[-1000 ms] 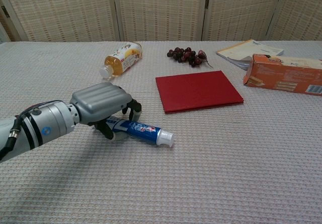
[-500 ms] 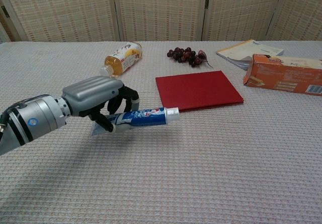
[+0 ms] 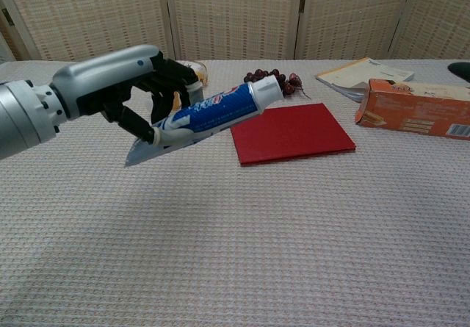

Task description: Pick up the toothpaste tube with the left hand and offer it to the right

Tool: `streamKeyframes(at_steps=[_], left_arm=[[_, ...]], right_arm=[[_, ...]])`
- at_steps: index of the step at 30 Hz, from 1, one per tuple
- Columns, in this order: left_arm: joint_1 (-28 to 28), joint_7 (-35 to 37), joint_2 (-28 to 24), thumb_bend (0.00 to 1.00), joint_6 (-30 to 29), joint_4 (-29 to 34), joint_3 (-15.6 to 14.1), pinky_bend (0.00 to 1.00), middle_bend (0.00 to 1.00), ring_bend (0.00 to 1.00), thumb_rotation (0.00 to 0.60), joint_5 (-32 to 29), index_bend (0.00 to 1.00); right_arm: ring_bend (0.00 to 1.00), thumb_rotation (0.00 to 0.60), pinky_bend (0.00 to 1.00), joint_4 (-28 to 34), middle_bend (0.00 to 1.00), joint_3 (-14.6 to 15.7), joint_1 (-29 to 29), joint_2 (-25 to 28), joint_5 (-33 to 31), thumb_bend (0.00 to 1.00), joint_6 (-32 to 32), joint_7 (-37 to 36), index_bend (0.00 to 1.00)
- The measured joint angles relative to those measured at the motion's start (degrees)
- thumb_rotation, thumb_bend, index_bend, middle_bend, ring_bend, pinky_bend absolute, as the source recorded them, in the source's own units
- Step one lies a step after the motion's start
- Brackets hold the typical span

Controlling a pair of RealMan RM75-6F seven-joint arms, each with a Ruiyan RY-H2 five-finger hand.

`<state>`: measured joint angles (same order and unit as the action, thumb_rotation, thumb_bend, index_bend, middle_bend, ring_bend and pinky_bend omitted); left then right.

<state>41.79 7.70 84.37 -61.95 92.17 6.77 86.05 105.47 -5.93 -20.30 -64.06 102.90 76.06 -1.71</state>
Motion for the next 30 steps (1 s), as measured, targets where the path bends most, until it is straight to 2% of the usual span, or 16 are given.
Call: streamKeyframes(at_steps=[8, 19, 30], left_arm=[[-0.4, -3.2, -4.0, 0.61, -0.1, 7.2, 2.3, 0.6, 0.73, 0.69, 0.6, -3.1, 0.76], [-1.5, -4.0, -4.5, 0.61, -1.5, 8.8, 2.1, 0.6, 0.73, 0.69, 0.6, -3.0, 0.77], [-2.0, -4.2, -4.9, 0.61, -2.1, 9.4, 1.6, 0.59, 0.73, 0.69, 0.6, -1.8, 0.77]], right_arm=[[0.06, 0.6, 0.0, 3.9, 0.02, -3.4, -5.9, -6.4, -4.1, 0.46, -6.1, 6.6, 0.0], [0.06, 0.6, 0.0, 3.5, 0.02, -5.8, -10.7, -12.6, -10.1, 0.46, -10.3, 11.7, 0.0], [0.06, 0.6, 0.0, 3.4, 0.02, -6.9, -13.1, -14.1, -12.8, 0.46, -10.9, 14.1, 0.0]])
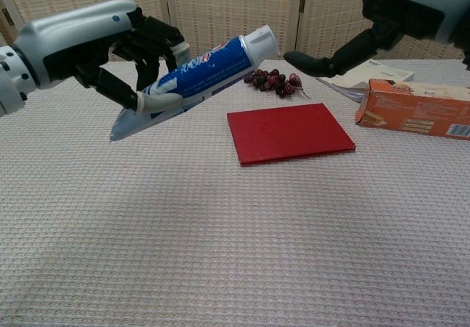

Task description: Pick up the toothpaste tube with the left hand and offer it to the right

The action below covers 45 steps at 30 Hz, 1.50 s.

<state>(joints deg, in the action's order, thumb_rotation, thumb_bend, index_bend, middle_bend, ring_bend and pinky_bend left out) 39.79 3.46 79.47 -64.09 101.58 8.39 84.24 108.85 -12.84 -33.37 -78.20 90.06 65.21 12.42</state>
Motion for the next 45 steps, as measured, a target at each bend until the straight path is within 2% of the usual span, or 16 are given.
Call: streamKeyframes(at_steps=[21, 45], left_arm=[[-0.4, -0.5, -0.4, 0.62, -0.4, 0.3, -0.7, 0.59, 0.74, 0.69, 0.6, 1.6, 0.78], [-1.1, -2.9, 0.9, 0.63, -2.2, -3.5, -2.4, 0.58, 0.78, 0.71, 0.6, 5.5, 0.83]], right_arm=[[0.06, 0.6, 0.0, 0.4, 0.02, -0.6, -3.4, -1.3, -4.1, 0.46, -1.3, 2.6, 0.0], [0.06, 0.6, 0.0, 0.5, 0.02, -0.8, -5.0, -1.2, -6.1, 0.46, -0.1, 4.1, 0.0]])
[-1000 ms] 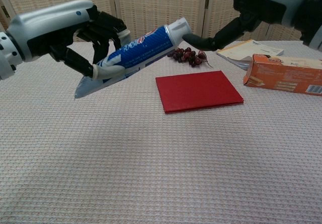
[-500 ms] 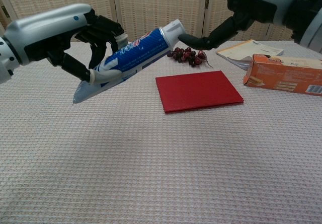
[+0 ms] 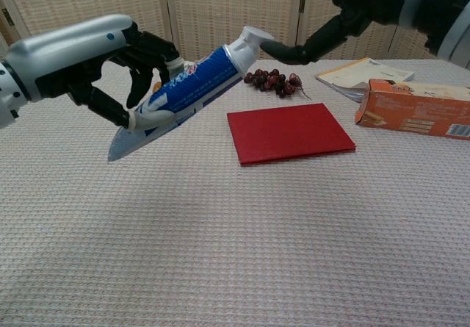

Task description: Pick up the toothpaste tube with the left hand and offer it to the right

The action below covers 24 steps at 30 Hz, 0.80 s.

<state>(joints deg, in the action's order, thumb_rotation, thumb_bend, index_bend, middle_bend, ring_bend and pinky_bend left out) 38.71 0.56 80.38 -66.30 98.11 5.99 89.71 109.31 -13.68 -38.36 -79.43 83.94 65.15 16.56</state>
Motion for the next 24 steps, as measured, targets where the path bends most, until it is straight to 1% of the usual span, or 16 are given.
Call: streamKeyframes(at_steps=[12, 20, 24], left_arm=[[0.4, -5.4, 1.4, 0.63, 0.8, -1.4, -0.4, 0.57, 0.78, 0.71, 0.6, 0.1, 0.83], [0.5, -6.7, 1.7, 0.63, 1.3, -1.1, -0.3, 0.57, 0.78, 0.71, 0.6, -0.4, 0.83], [0.3, -6.3, 1.5, 0.63, 1.2, -1.6, -0.5, 0.57, 0.78, 0.71, 0.6, -0.6, 0.83]], right_arm=[[0.06, 0.6, 0.0, 1.1, 0.02, -0.3, -1.3, -0.4, 0.0, 0.46, -0.1, 0.8, 0.0], [0.06, 0.6, 0.0, 1.6, 0.02, -0.2, -2.7, -1.5, -0.8, 0.46, -1.2, 2.8, 0.0], [0.06, 0.6, 0.0, 1.9, 0.02, 0.2, -2.1, -0.8, -0.6, 0.46, -0.3, 2.6, 0.0]])
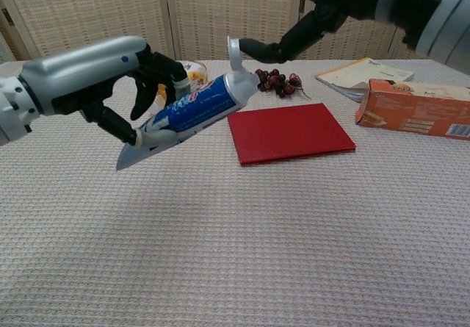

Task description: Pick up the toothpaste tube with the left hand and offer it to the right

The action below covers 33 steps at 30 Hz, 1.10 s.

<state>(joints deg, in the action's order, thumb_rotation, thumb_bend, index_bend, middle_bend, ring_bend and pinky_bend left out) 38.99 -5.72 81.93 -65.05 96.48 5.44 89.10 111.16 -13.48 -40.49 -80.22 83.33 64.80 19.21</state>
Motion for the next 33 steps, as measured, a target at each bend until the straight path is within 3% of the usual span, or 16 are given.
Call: streamKeyframes(at_steps=[6, 12, 21, 23, 30, 33], left_arm=[[-0.5, 0.8, 0.3, 0.63, -0.1, -3.5, -0.8, 0.54, 0.78, 0.69, 0.6, 0.3, 0.81], [-0.3, -0.2, 2.9, 0.63, 0.4, -12.0, -2.2, 0.49, 0.77, 0.63, 0.6, 1.5, 0.77], [0.5, -7.0, 11.3, 0.62, 3.7, -25.4, -3.8, 0.42, 0.61, 0.47, 0.6, 1.6, 0.6], [0.7, -7.6, 12.8, 0.6, 4.3, -27.0, -3.7, 0.41, 0.57, 0.44, 0.6, 1.0, 0.56], [0.3, -10.0, 15.3, 0.51, 5.5, -30.1, -2.9, 0.3, 0.32, 0.24, 0.6, -2.1, 0.2], [-0.5, -10.3, 14.7, 0.5, 4.9, -29.3, -2.5, 0.28, 0.28, 0.21, 0.6, -3.4, 0.14]], right_arm=[[0.06, 0.6, 0.0, 0.1, 0.02, 1.6, 3.3, 4.7, 1.2, 0.46, 3.0, -2.5, 0.0], [0.05, 0.6, 0.0, -1.5, 0.02, 4.4, 8.5, 9.2, 3.5, 0.46, 7.9, -9.2, 0.0], [0.06, 0.6, 0.0, -7.0, 0.02, 8.1, 15.5, 13.5, 6.0, 0.46, 14.2, -16.3, 0.0], [0.05, 0.6, 0.0, -7.9, 0.02, 8.6, 16.4, 14.1, 6.2, 0.46, 14.7, -17.2, 0.0], [0.05, 0.6, 0.0, -10.6, 0.03, 9.7, 19.2, 16.5, 5.6, 0.46, 15.8, -18.9, 0.0], [0.05, 0.6, 0.0, -11.8, 0.03, 9.9, 20.4, 17.1, 4.9, 0.46, 16.3, -20.4, 0.0]])
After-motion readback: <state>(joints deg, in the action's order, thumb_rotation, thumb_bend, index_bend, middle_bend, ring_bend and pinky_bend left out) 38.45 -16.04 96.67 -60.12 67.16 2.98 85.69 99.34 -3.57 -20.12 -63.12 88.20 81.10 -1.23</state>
